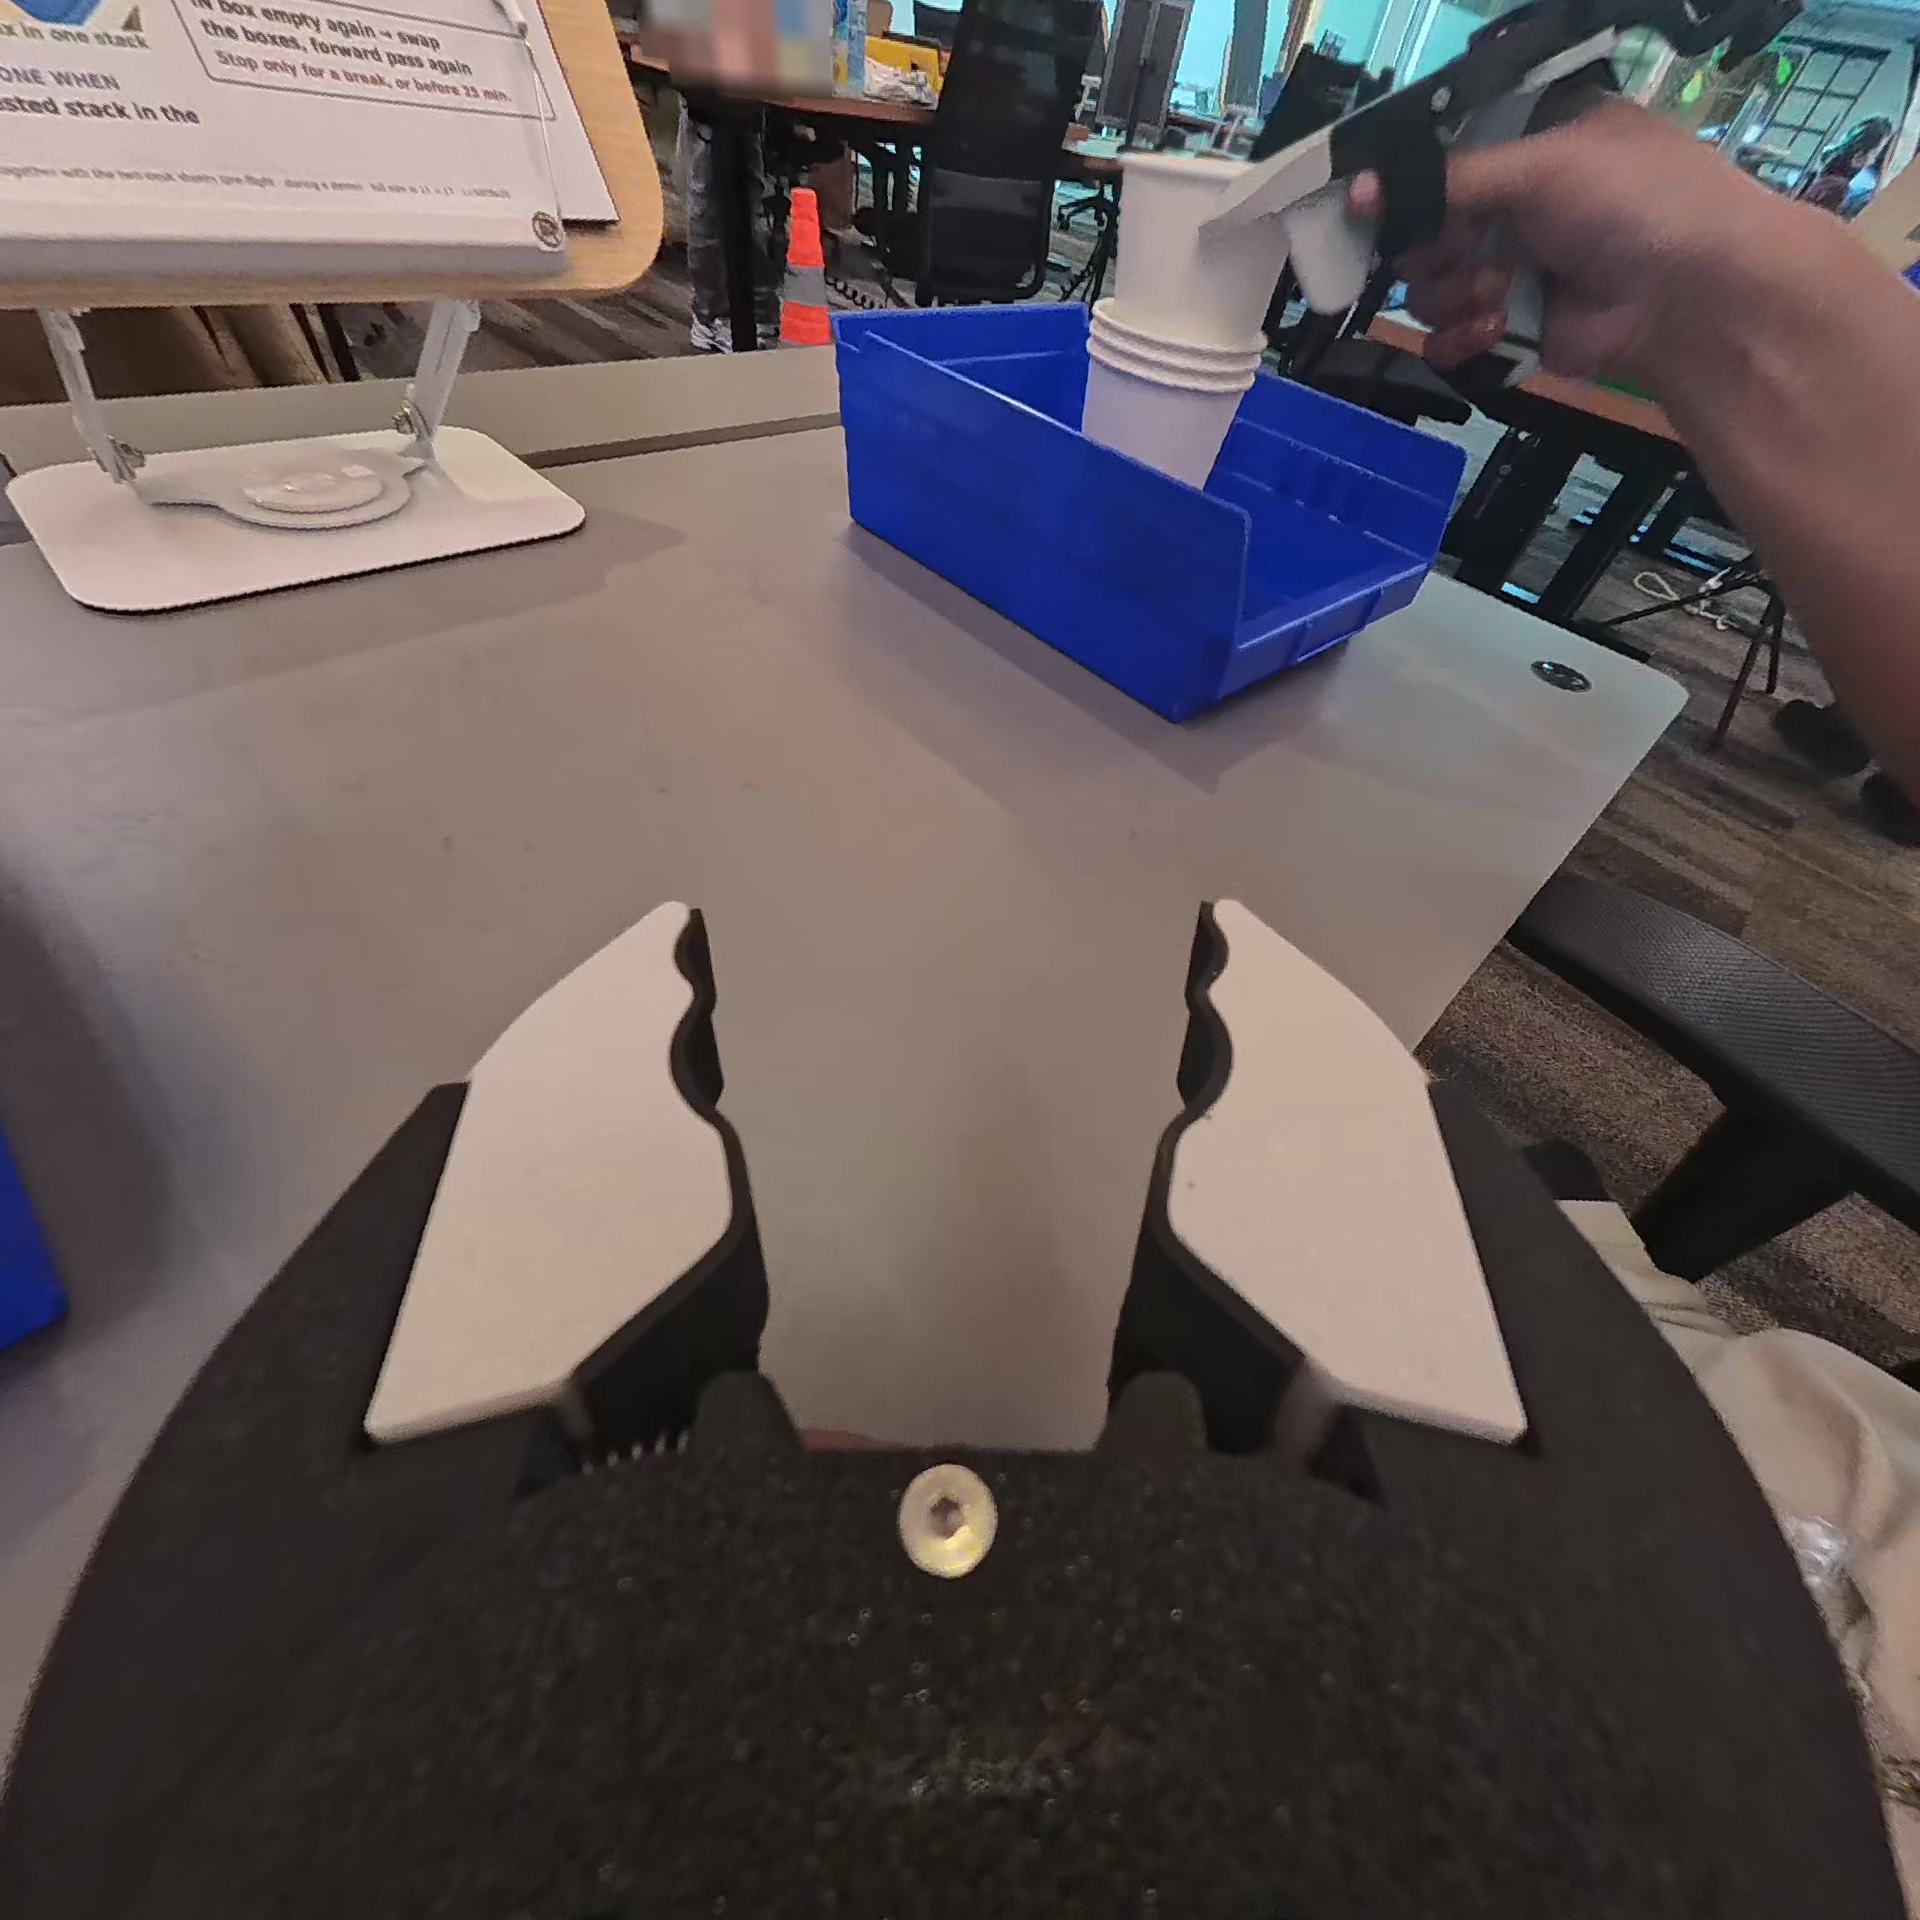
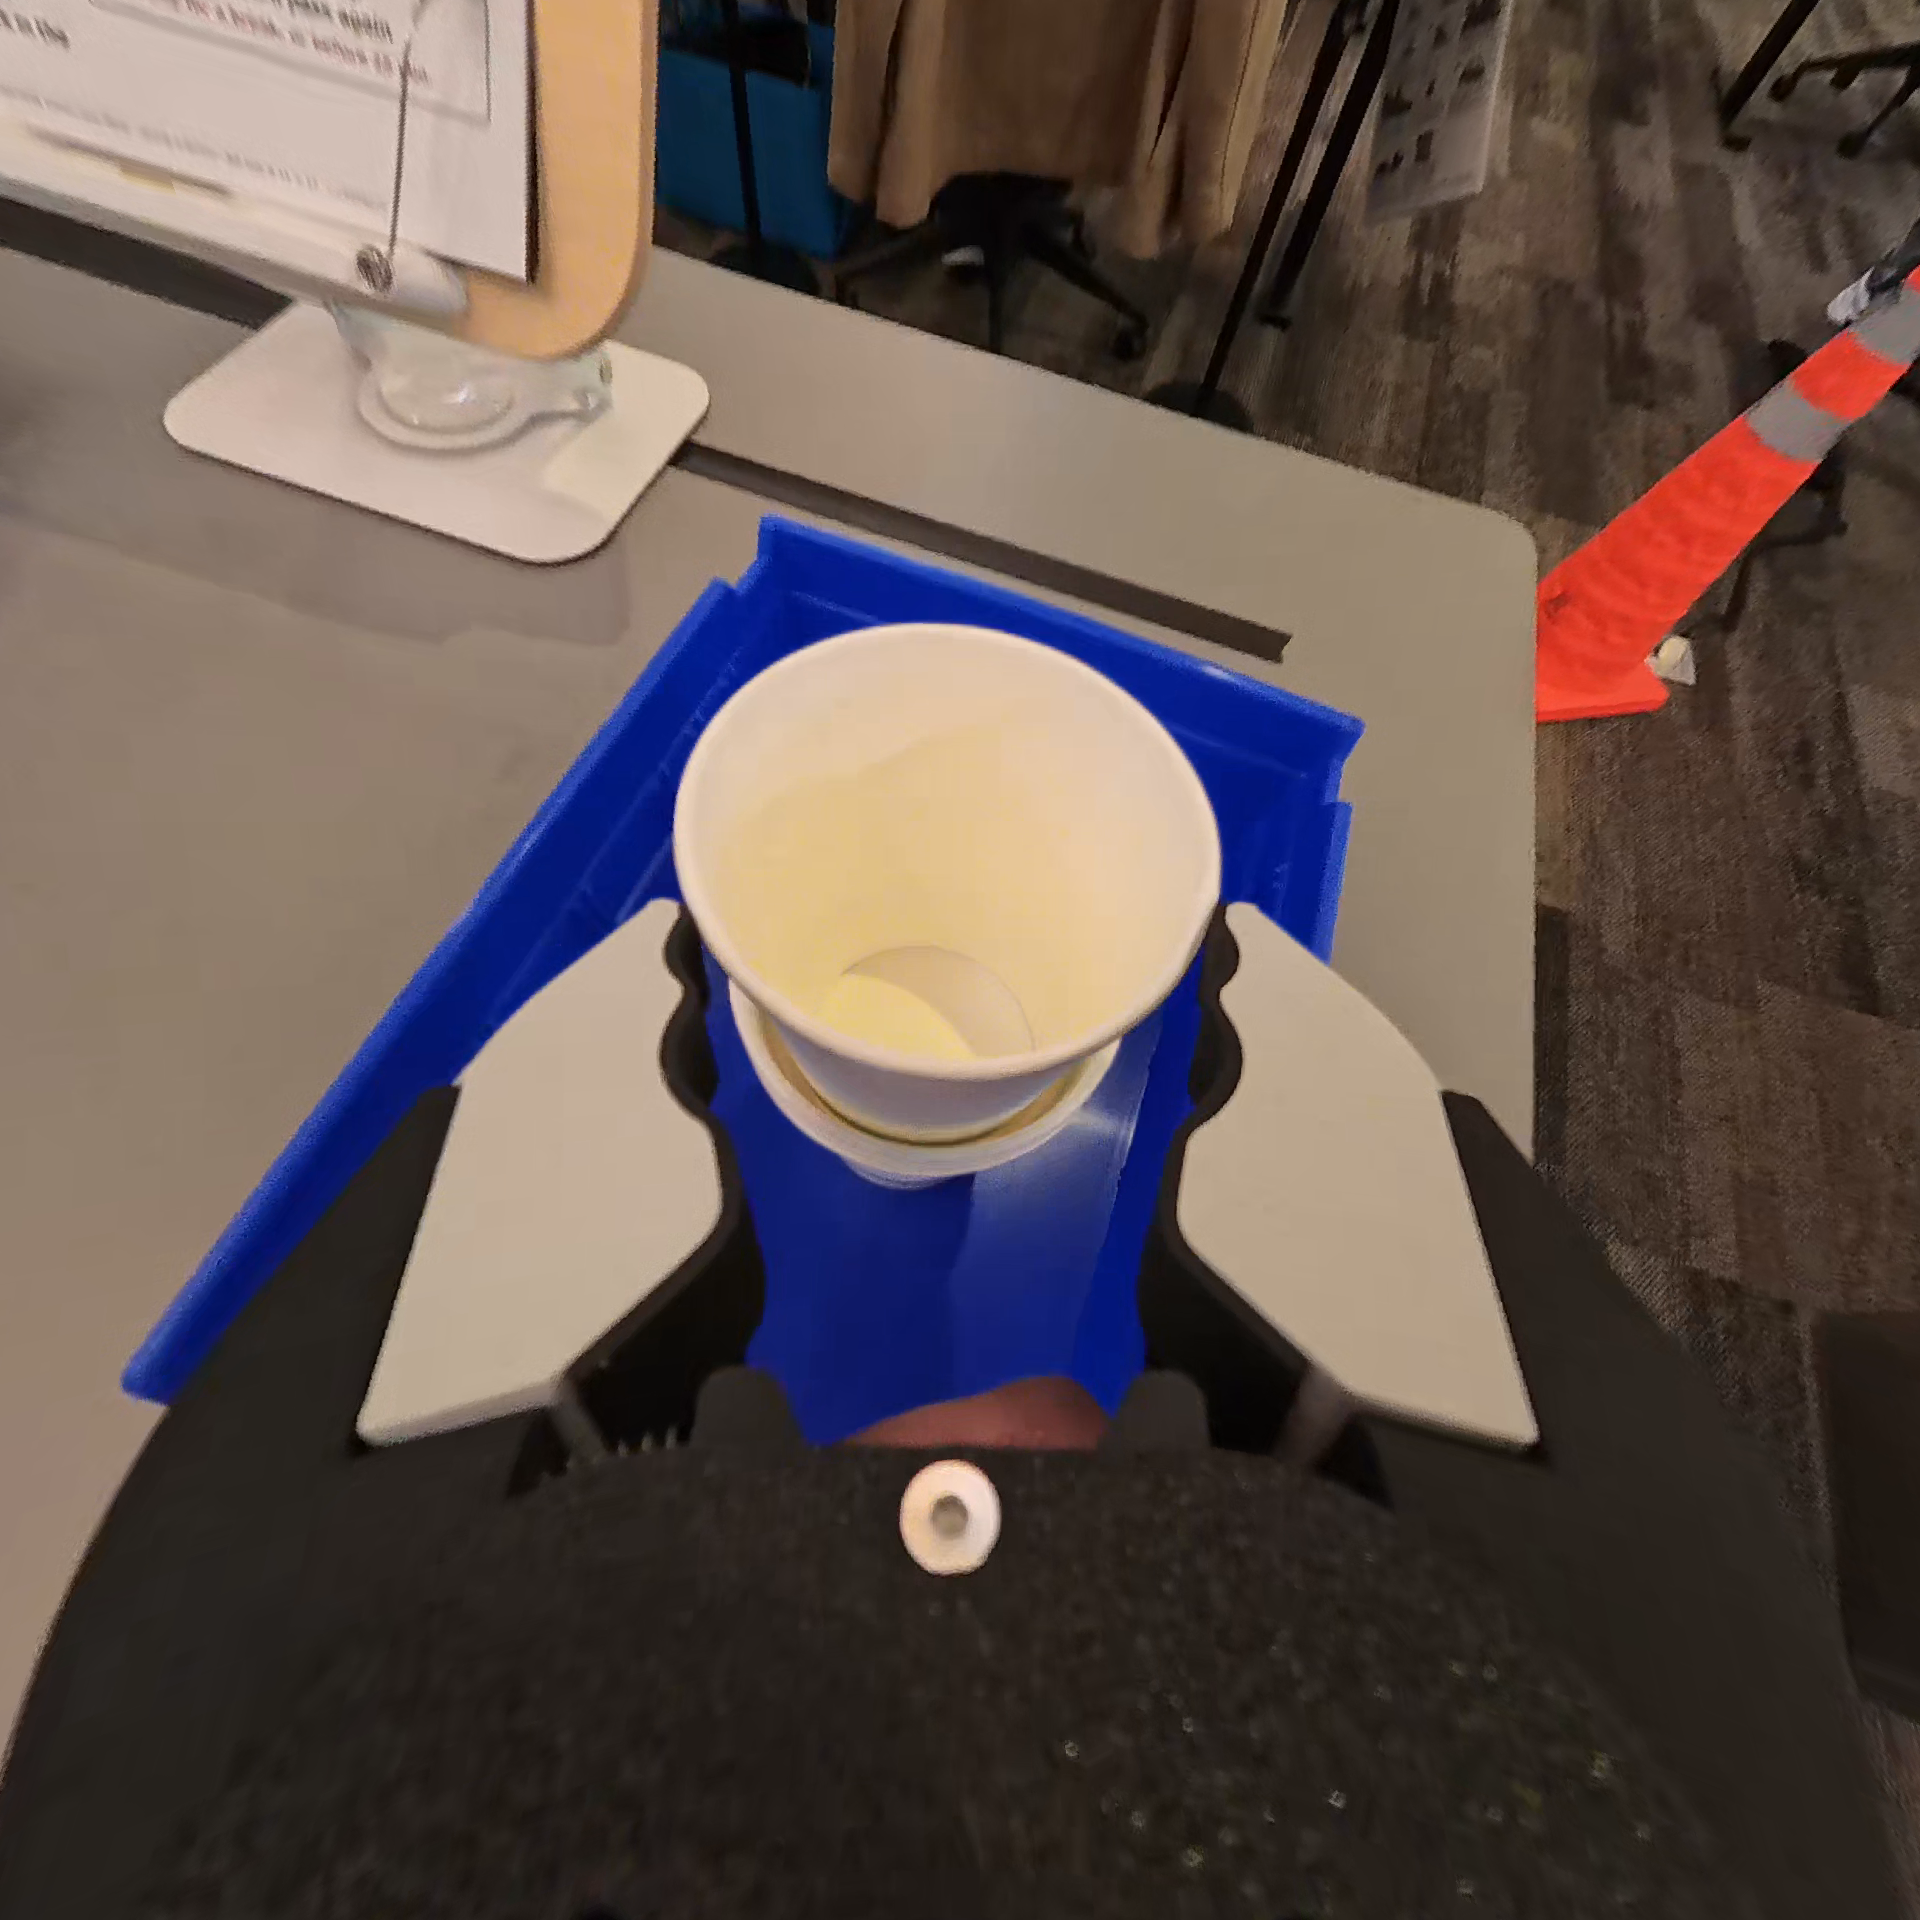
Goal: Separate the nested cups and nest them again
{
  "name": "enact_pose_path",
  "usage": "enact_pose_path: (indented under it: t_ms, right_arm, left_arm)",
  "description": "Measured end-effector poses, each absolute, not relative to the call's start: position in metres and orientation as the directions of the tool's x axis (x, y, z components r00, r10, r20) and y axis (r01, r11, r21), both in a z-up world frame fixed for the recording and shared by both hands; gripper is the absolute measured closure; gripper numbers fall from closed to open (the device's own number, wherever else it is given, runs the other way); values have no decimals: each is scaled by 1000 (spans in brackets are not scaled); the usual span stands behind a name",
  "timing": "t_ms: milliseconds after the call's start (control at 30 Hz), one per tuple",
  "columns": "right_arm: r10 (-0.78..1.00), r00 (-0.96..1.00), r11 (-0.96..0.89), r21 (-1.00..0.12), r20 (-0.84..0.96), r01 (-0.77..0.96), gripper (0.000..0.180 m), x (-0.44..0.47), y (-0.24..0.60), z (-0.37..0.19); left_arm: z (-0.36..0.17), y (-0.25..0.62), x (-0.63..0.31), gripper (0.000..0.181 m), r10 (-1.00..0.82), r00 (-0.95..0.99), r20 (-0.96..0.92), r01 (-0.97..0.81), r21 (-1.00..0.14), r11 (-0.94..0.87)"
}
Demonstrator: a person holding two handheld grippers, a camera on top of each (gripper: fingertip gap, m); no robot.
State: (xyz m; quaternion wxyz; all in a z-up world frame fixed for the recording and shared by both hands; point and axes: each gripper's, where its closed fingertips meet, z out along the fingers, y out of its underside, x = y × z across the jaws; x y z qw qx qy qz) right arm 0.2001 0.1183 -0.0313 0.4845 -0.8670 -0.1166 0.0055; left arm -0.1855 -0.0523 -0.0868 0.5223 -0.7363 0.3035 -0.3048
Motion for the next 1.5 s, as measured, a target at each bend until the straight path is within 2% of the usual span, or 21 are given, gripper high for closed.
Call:
enact_pose_path:
  t_ms: [467,600,667,800,1000,1100,1167,1333,1500]
  right_arm:
    - [286,954,-573,-781,94,249,86,201,107,-70]
    - [295,946,-551,-785,132,282,89,199,97,-64]
    - [273,944,-482,-823,187,302,90,189,86,-49]
    - [380,920,-289,-933,94,215,94,112,38,-35]
    - [572,820,-193,-977,-34,94,99,0,-39,-91]
    - [588,807,-170,-968,49,182,99,-15,-57,-103]
    - [577,814,-145,-973,65,180,102,-14,-62,-102]
    - [612,786,-223,-972,-80,75,104,-18,-70,-111]
    - [624,772,-280,-957,-121,76,104,-21,-69,-125]
  left_arm:
    - [-105,-62,-166,93,-800,592,93,-215,-939,-268]
    - [-106,-62,-166,93,-801,592,91,-221,-937,-270]
    - [-105,-60,-168,93,-792,604,91,-213,-939,-270]
    - [-96,-52,-179,93,-759,644,92,-170,-950,-260]
    - [-80,-37,-204,91,-703,701,120,-66,-971,-232]
    - [-74,-26,-226,87,-647,755,104,-59,-973,-225]
    - [-66,-12,-253,88,-565,821,82,-46,-977,-208]
    - [-51,48,-332,87,-357,931,68,-25,-968,-250]
    - [-74,143,-369,87,-274,961,33,-75,-923,-377]
